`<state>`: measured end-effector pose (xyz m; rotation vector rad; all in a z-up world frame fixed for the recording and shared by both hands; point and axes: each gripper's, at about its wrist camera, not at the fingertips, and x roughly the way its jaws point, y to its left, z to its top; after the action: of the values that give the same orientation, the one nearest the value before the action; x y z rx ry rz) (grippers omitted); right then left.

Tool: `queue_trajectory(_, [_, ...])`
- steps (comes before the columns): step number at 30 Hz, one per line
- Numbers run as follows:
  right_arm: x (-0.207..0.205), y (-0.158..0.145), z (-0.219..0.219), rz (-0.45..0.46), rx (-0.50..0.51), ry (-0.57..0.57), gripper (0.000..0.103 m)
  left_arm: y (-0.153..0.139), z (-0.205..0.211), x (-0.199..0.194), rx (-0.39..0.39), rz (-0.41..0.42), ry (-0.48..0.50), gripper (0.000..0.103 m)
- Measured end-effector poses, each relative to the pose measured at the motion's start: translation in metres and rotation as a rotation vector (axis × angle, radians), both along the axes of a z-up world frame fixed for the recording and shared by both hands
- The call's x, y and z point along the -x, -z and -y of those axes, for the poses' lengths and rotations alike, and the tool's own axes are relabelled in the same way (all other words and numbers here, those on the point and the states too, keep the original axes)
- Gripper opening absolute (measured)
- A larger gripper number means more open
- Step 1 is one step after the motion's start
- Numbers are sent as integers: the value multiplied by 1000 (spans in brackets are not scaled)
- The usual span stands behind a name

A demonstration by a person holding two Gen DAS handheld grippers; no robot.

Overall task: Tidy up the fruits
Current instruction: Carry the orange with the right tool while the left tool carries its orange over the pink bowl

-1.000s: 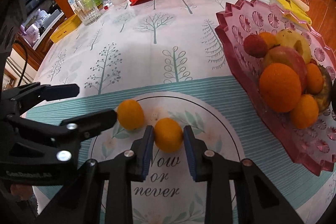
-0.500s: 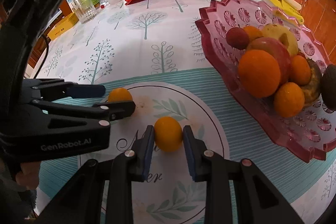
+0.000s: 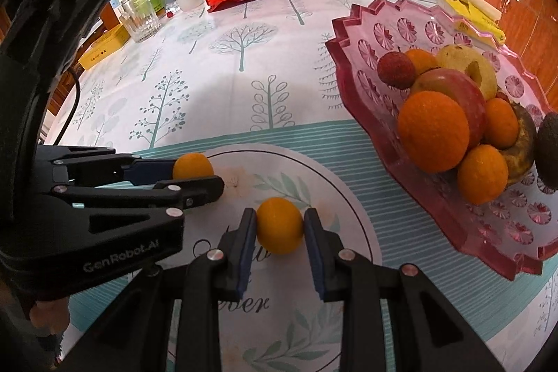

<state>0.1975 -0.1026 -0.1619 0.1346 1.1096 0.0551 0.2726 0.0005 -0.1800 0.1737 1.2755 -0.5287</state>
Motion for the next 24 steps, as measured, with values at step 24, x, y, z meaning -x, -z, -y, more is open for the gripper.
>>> queue_trajectory(24, [60,-122,39,221,27,-33,28,-114,21,53,64,184,-76,31])
